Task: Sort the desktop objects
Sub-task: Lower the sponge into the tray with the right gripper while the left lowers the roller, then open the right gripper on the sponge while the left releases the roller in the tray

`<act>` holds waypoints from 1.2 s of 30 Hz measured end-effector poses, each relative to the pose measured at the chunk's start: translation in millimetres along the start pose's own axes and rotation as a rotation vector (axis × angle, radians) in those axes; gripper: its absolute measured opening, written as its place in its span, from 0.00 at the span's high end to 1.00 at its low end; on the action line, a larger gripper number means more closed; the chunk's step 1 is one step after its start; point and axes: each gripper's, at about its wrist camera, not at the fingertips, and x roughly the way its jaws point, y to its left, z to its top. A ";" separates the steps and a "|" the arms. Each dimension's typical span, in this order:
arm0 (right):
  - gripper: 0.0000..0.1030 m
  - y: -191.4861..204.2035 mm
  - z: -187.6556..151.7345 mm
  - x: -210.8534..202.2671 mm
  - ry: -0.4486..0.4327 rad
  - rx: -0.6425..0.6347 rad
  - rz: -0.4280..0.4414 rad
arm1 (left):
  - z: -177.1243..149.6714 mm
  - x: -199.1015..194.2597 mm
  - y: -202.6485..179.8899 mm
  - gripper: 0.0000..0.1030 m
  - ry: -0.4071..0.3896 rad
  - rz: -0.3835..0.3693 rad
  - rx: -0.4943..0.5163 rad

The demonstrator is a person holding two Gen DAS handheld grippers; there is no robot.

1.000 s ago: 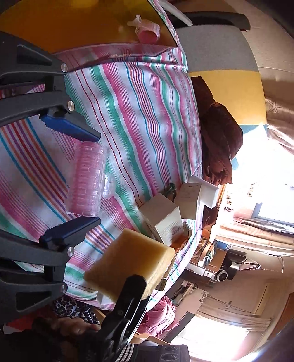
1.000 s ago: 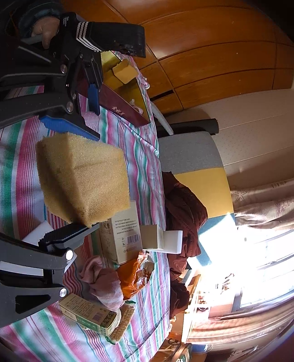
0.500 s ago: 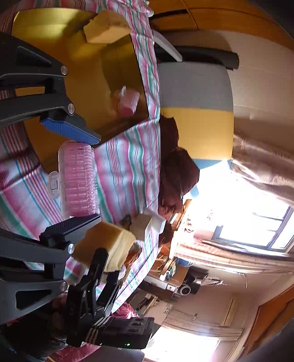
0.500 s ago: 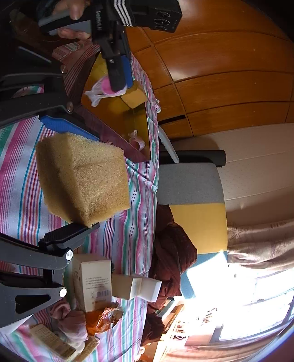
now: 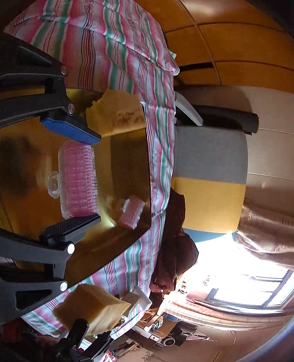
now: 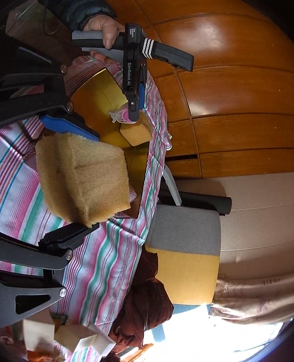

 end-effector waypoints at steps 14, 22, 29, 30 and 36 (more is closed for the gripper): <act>0.32 11.8 36.2 115.9 0.222 -0.075 0.037 | -7.4 31.3 51.4 0.37 0.092 0.092 -0.021; 0.26 4.4 25.4 143.6 0.296 -0.081 -0.021 | -6.3 43.3 43.1 0.35 0.170 0.117 0.024; 0.20 -8.5 27.5 120.9 0.207 0.004 0.020 | -12.4 23.2 46.8 0.34 0.130 0.086 -0.015; 0.17 -9.3 27.6 115.9 0.193 0.015 0.023 | -13.3 22.0 46.6 0.34 0.131 0.083 -0.013; 0.16 -11.8 17.9 78.2 0.119 0.080 0.021 | -17.8 15.7 35.1 0.33 0.131 0.123 0.013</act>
